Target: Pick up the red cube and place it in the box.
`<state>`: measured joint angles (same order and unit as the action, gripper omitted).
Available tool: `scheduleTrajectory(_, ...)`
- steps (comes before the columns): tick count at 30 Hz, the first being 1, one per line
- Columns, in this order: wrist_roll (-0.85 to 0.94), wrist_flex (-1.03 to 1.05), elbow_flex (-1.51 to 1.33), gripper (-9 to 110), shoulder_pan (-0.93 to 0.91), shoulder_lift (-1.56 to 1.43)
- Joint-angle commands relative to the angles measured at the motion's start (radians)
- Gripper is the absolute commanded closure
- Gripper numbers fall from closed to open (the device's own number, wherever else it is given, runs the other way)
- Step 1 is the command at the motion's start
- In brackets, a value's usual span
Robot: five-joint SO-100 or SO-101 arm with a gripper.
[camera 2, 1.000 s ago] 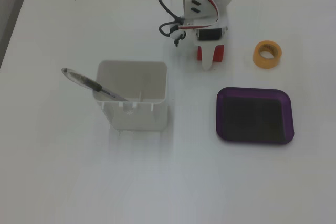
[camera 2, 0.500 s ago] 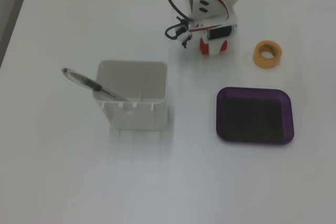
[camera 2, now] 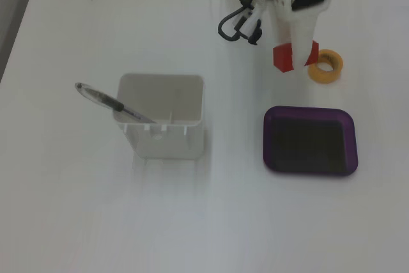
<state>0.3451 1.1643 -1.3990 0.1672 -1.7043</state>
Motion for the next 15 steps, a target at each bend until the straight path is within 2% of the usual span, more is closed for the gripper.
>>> scheduleTrajectory(1,-0.006,-0.069,0.063,102,0.003,0.060)
scheduleTrajectory(6,-0.012,-0.132,0.143,102,0.002,0.247)
scheduleTrajectory(15,-0.043,-0.107,0.474,102,0.041,0.611)
